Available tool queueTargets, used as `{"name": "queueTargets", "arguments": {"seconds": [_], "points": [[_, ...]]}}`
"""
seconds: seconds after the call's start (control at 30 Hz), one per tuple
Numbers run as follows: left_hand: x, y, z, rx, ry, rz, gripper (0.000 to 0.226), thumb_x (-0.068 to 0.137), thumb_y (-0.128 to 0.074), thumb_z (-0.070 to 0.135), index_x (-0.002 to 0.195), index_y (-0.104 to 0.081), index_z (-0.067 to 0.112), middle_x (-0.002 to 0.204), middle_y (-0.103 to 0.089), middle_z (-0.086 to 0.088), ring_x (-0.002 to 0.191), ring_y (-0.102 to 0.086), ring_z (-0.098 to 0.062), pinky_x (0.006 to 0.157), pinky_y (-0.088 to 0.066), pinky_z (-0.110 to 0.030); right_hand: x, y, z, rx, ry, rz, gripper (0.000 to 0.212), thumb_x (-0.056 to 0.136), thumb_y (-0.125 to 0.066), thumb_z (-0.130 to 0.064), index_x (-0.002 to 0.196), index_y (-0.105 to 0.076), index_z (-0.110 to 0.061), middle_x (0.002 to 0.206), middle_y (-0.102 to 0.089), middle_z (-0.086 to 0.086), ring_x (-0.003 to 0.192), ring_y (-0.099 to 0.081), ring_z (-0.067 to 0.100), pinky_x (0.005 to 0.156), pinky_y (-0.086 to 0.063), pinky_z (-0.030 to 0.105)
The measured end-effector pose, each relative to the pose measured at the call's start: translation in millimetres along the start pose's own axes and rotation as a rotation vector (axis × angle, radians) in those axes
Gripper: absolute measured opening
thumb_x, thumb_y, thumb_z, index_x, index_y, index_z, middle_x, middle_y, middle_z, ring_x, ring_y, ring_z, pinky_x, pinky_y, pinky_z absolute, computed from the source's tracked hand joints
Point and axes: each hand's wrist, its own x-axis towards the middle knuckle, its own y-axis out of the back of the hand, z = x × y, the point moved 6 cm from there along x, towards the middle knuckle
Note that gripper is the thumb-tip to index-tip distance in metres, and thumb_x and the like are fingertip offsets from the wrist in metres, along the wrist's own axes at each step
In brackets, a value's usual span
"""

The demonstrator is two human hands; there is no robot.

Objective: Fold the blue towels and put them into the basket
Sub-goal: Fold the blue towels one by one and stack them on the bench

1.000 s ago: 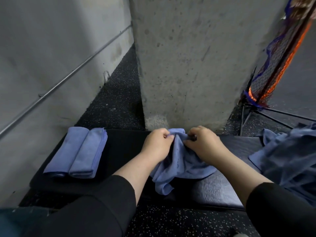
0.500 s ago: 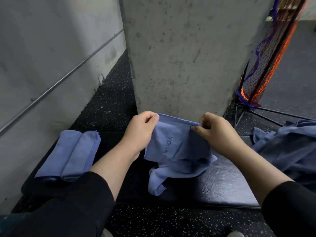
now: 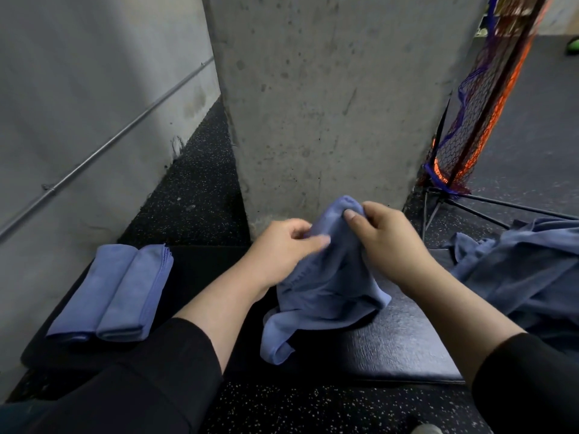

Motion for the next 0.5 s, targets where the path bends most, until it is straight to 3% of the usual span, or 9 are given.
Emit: {"name": "queueTargets", "arguments": {"seconds": [0.1, 0.2, 0.3, 0.4, 0.5], "points": [[-1, 0, -15, 0.276, 0.042, -0.121, 0.025, 0.086, -0.077, 0.019, 0.068, -0.062, 0.026, 0.059, -0.061, 0.021, 0.056, -0.051, 0.008, 0.058, -0.039, -0.016, 4, 22, 5, -0.024, -0.042, 0.082, 0.033, 0.101, -0.054, -0.028, 0.076, -0.051, -0.005, 0.057, -0.042, -0.004, 0.051, -0.036, 0.007, 0.050, -0.029, 0.029], [-3, 11, -20, 0.445, 0.026, -0.122, 0.028, 0.087, -0.074, 0.015, 0.069, -0.054, 0.025, 0.059, -0.055, 0.017, 0.056, -0.046, 0.004, 0.051, -0.032, -0.015, 10, 46, 8, -0.105, -0.045, 0.118, 0.033, 0.101, -0.053, -0.028, 0.075, -0.052, -0.007, 0.058, -0.045, 0.001, 0.054, -0.039, 0.014, 0.053, -0.029, 0.033], [-2, 29, -28, 0.594, 0.054, -0.043, 0.012, 0.088, -0.069, 0.017, 0.080, -0.060, 0.015, 0.069, -0.057, 0.005, 0.064, -0.050, -0.013, 0.057, -0.036, -0.030, 12, 67, 13, -0.129, -0.077, 0.162, 0.034, 0.100, -0.053, -0.026, 0.073, -0.051, -0.005, 0.057, -0.043, 0.003, 0.053, -0.036, 0.017, 0.053, -0.027, 0.033], [-5, 52, -29, 0.682, 0.097, 0.086, 0.009, 0.090, -0.063, 0.015, 0.082, -0.066, 0.016, 0.072, -0.062, -0.002, 0.070, -0.056, -0.022, 0.057, -0.037, -0.032, 7, 76, 14, -0.161, -0.103, 0.168, 0.033, 0.100, -0.052, -0.026, 0.078, -0.055, -0.003, 0.061, -0.047, 0.012, 0.054, -0.038, 0.020, 0.052, -0.027, 0.033], [-13, 78, -26, 0.524, 0.109, 0.293, 0.023, 0.097, -0.062, 0.024, 0.077, -0.062, 0.011, 0.065, -0.054, -0.001, 0.062, -0.048, -0.018, 0.054, -0.031, -0.032, 2, 84, 21, -0.082, -0.157, 0.201, 0.033, 0.101, -0.052, -0.030, 0.087, -0.059, -0.001, 0.076, -0.058, 0.026, 0.060, -0.053, 0.031, 0.052, -0.048, 0.035]]}}
